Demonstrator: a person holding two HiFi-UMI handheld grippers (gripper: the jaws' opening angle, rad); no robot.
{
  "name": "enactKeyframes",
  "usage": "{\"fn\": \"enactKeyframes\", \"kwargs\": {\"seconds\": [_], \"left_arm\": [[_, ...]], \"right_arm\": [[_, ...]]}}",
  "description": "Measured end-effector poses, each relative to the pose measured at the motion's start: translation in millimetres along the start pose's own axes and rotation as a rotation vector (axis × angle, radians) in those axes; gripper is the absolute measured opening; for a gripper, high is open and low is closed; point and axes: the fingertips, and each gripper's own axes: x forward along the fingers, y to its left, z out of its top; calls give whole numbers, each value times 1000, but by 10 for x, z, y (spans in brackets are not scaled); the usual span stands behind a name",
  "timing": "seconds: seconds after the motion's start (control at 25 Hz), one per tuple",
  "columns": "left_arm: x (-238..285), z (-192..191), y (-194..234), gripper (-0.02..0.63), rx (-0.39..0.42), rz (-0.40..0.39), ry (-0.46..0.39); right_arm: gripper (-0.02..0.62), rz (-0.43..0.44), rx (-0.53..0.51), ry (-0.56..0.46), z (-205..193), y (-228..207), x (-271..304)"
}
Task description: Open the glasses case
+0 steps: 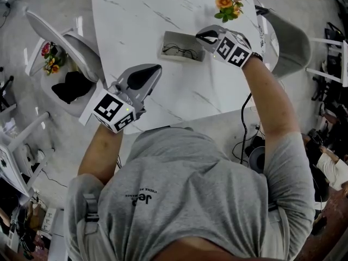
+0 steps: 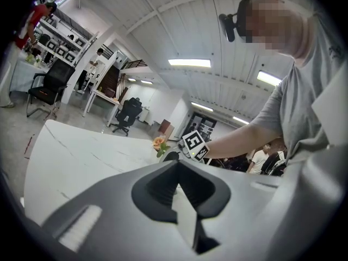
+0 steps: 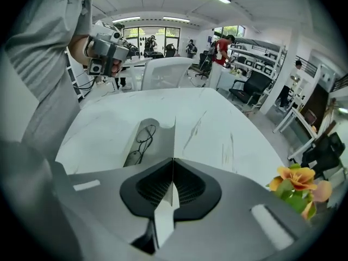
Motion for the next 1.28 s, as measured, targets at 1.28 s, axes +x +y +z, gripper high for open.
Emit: {"fn": "enactKeyframes", "kwargs": {"seconds": [1.28], "left_arm": [[-71, 1, 116, 49, -11, -6, 0]], "right_arm": [[117, -131, -156, 75, 63, -300, 265]]}}
